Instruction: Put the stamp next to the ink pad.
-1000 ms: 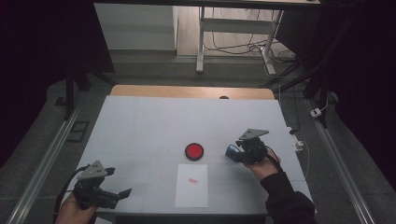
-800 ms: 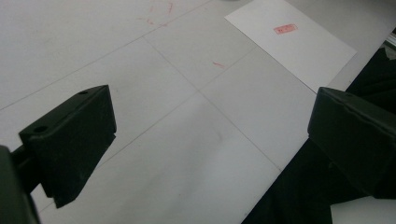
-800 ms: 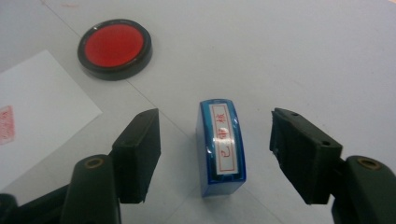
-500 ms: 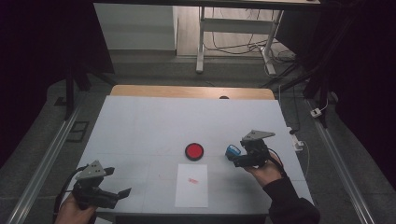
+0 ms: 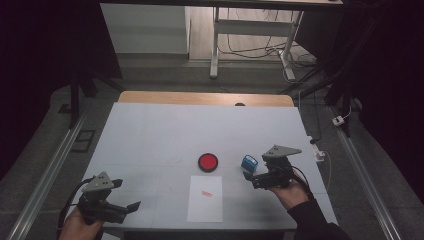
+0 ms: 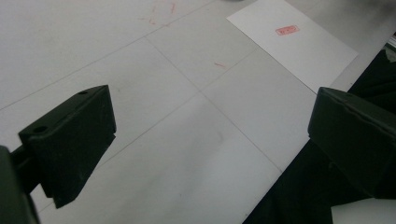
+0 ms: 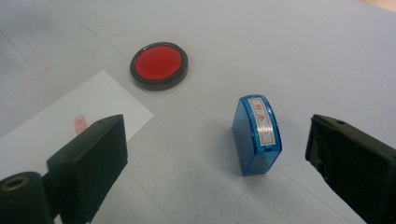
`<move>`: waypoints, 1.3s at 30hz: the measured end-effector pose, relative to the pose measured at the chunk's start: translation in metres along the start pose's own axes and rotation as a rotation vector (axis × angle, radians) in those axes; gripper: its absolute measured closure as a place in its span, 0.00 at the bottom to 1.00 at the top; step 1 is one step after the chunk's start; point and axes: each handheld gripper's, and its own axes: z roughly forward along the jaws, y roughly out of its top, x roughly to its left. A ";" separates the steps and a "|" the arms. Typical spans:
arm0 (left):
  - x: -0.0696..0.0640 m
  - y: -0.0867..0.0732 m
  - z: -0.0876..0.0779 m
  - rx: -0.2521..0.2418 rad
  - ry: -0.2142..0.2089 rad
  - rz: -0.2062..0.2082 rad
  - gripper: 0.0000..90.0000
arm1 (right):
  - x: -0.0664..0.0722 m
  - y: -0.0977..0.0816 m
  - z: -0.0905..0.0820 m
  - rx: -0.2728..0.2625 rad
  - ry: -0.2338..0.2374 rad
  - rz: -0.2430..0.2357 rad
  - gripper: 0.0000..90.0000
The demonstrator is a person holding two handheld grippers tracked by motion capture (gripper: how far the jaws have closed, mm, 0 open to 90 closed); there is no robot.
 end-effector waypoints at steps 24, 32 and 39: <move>0.000 0.000 0.000 0.003 0.006 -0.008 0.01 | 0.011 -0.036 -0.057 -0.075 -0.066 0.078 0.00; 0.001 0.000 0.000 0.002 0.010 -0.012 0.01 | 0.011 -0.054 -0.072 -0.062 -0.096 0.113 0.00; 0.000 0.000 0.000 0.004 0.013 -0.010 0.01 | 0.011 -0.065 -0.082 -0.042 -0.112 0.137 0.00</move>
